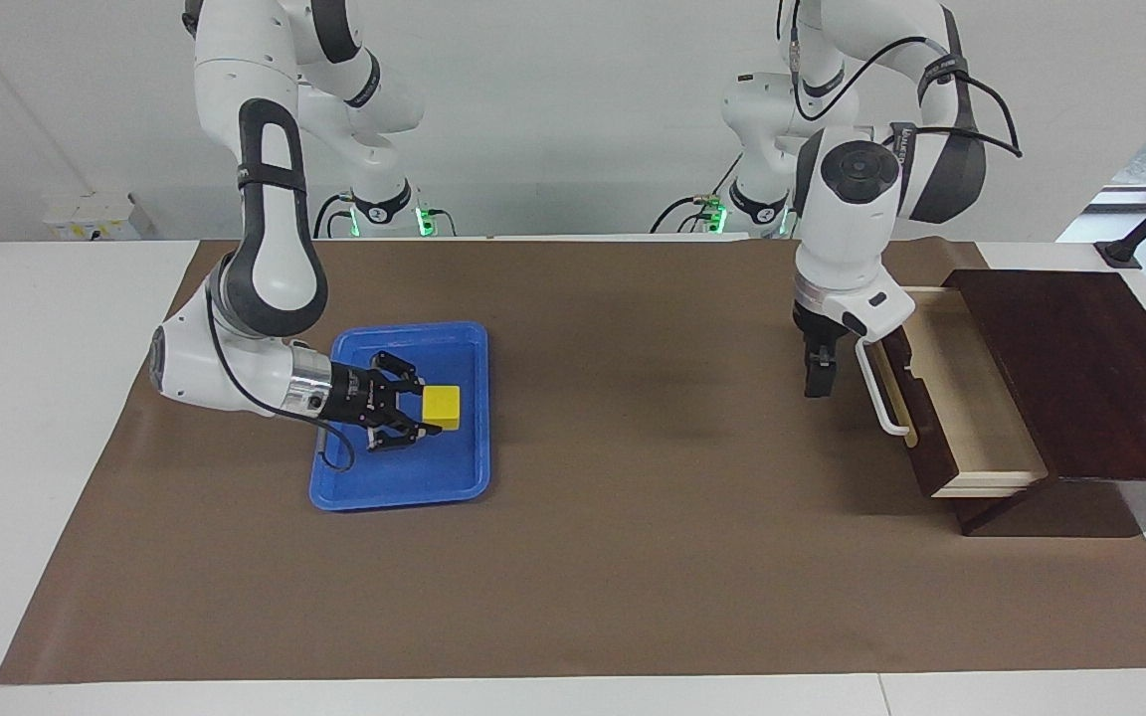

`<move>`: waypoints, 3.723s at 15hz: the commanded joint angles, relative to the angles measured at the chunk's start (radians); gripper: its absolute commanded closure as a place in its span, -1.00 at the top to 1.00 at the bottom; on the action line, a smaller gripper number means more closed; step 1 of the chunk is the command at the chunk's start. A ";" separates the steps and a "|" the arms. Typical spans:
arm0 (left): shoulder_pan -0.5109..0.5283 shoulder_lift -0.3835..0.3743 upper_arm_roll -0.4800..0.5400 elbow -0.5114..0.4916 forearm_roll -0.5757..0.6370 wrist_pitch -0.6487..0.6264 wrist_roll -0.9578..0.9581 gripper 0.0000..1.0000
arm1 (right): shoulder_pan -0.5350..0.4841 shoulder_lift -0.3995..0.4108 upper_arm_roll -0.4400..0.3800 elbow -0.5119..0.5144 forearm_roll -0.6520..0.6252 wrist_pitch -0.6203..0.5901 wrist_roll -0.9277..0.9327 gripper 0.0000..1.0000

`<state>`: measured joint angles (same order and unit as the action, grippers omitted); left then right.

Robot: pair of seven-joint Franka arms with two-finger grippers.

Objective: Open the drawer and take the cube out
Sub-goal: 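Carry the cube with the right gripper while the left gripper withdraws, then lower the cube into the blue tray while the left gripper pushes drawer, then open the right gripper and release the cube in the tray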

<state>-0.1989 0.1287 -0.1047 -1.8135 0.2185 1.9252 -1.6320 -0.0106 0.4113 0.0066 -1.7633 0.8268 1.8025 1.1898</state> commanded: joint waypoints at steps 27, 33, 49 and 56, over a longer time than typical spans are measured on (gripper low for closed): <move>0.228 -0.006 -0.010 0.053 0.133 -0.084 0.347 1.00 | -0.014 -0.177 -0.013 -0.452 0.003 0.106 -0.334 -1.00; 0.219 -0.043 -0.015 -0.052 0.133 -0.006 0.093 1.00 | 0.010 -0.187 -0.011 -0.493 0.026 0.135 -0.349 -1.00; 0.348 -0.060 -0.013 -0.135 0.134 0.184 0.213 1.00 | 0.031 -0.187 -0.014 -0.403 0.020 0.147 -0.256 1.00; 0.227 -0.043 -0.029 0.022 -0.025 0.034 0.303 1.00 | 0.032 -0.270 -0.010 -0.234 -0.279 0.098 -0.275 1.00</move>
<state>0.0857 0.0906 -0.1385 -1.8487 0.2715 2.0221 -1.3904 0.0203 0.1655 -0.0075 -2.0506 0.6433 1.9368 0.9154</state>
